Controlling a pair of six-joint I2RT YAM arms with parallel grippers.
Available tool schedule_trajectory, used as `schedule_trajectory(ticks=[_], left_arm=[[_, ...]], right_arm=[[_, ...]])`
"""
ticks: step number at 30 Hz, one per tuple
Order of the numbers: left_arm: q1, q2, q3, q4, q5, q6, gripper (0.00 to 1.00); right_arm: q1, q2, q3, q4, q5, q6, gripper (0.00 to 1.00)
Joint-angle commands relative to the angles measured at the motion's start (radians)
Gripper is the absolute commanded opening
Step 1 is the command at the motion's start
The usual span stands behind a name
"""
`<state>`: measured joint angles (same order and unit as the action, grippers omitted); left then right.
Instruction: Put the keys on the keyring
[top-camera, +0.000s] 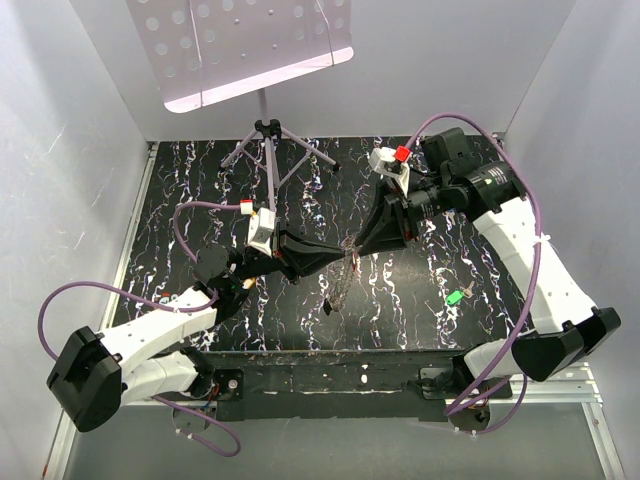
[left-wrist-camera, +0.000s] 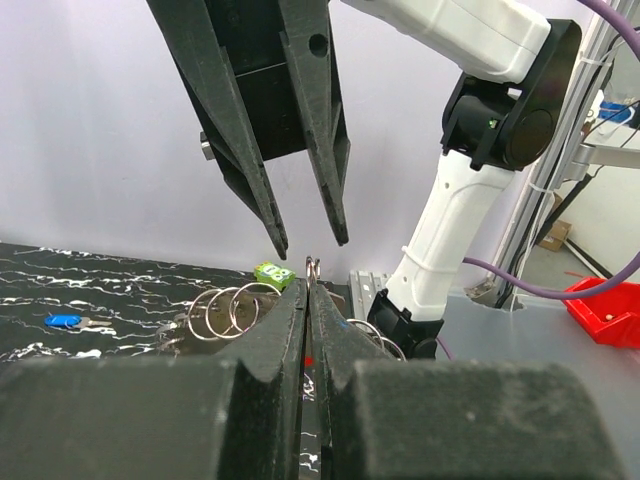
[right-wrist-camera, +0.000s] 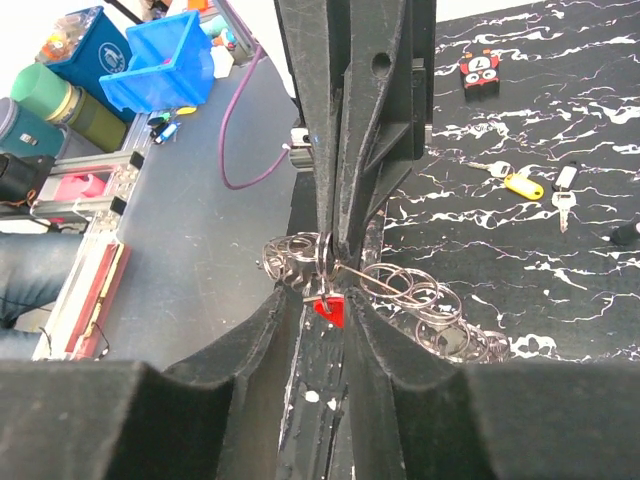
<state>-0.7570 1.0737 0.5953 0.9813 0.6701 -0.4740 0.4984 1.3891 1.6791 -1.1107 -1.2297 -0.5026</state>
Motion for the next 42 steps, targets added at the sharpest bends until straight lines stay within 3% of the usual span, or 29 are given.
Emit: schedule_trajectory(ticks=[1,11,17,29,39,42], left_arm=[[-0.004,0.000,0.015,0.057,-0.020,-0.011,0.00],[-0.004,0.009,0.018,0.068,-0.035,-0.012,0.00],[-0.004,0.005,0.012,0.066,-0.047,-0.012,0.00],[-0.007,0.014,0.017,0.152,-0.081,-0.044,0.00],[-0.011,0.028,0.003,0.146,-0.073,-0.043,0.00],[-0.011,0.028,-0.006,0.143,-0.075,-0.041,0.00]], right_arm=[[-0.001,-0.018,-0.024,0.049,-0.011,0.038,0.32],[0.006,-0.024,-0.055,0.077,-0.010,0.058,0.21],[0.006,-0.028,-0.061,0.083,-0.025,0.064,0.01],[0.015,-0.042,-0.173,0.232,-0.050,0.220,0.01],[0.017,-0.051,-0.162,0.229,-0.071,0.214,0.01],[0.017,-0.052,-0.156,0.223,-0.079,0.208,0.09]])
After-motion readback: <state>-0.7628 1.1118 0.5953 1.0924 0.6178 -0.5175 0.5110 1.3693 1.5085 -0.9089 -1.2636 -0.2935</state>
